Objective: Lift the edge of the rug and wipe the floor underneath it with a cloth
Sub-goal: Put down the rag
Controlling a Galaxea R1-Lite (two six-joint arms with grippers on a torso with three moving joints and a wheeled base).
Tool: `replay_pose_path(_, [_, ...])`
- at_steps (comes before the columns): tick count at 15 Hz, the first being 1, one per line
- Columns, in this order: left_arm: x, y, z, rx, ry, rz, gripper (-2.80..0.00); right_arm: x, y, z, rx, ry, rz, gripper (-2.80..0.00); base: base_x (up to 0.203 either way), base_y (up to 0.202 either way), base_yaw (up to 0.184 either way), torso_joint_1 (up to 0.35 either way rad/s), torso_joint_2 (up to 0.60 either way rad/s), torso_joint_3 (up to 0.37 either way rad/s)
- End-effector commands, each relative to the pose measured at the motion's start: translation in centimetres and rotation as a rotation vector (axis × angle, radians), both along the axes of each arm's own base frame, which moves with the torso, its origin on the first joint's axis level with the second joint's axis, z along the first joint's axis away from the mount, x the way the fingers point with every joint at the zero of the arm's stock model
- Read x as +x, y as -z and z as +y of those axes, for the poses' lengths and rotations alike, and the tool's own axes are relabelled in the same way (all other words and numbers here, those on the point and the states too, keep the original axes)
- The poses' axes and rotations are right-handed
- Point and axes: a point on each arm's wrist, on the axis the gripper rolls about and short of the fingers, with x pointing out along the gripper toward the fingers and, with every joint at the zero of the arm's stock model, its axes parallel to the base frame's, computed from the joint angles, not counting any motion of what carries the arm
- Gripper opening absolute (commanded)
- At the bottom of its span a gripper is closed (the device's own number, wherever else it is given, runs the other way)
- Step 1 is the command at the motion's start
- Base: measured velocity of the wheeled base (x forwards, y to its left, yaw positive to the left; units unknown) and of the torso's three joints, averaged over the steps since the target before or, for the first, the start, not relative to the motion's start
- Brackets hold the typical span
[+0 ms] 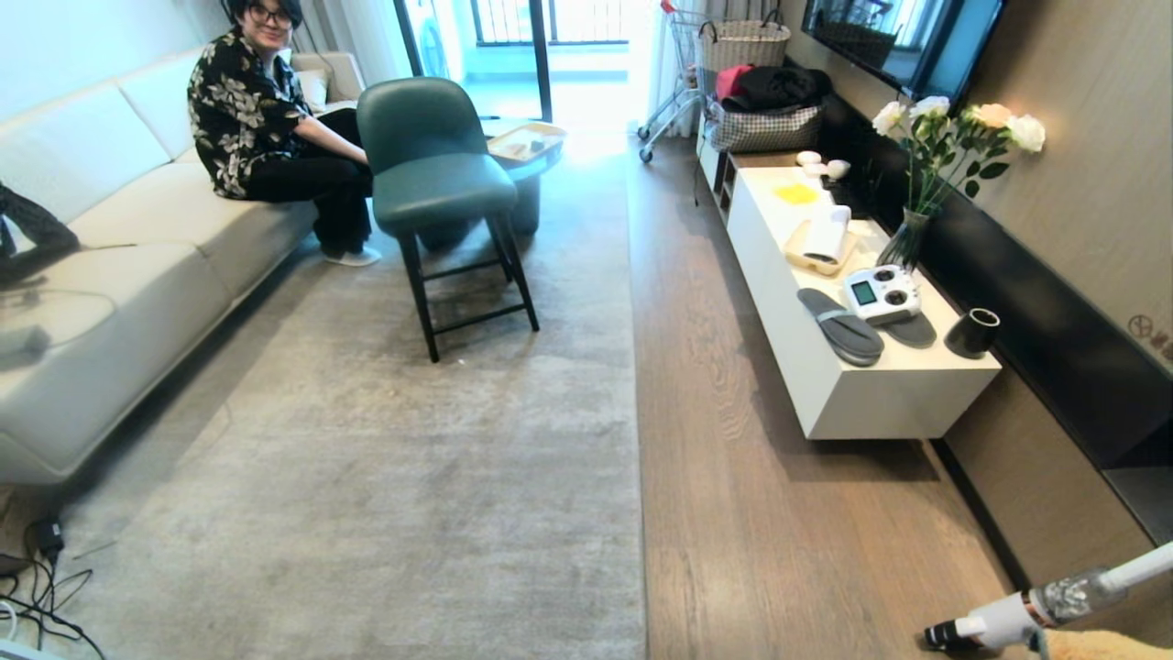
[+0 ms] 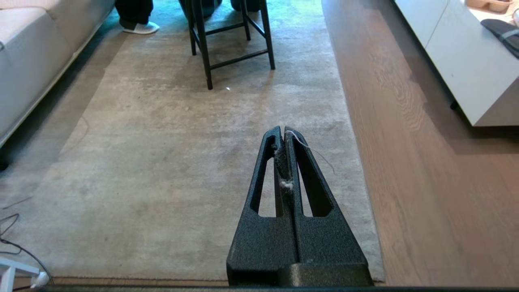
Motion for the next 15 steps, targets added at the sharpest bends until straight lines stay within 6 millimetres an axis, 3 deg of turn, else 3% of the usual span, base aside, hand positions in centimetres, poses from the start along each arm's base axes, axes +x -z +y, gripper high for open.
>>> replay_pose_path(1, [0.00,0.00,0.00,0.000,0.000,0.000,-2.80,0.01,0.00,0.00,0.000,0.000,0.002,-2.80,0.000,0.000,0.000,0.198,-0.57,-0.365])
replay_pose_path(7, [0.00,0.00,0.00,0.000,0.000,0.000,-2.80,0.01,0.02,0.00,-0.002,0.000,0.003,-2.80,0.000,0.000,0.000,0.233,-0.58,-0.346])
replay_pose_path(15, [0.00,0.00,0.00,0.000,0.000,0.000,-2.80,0.02,0.04,0.00,-0.002,0.000,0.003,-2.80,0.000,0.000,0.000,0.158,-0.37,-0.211])
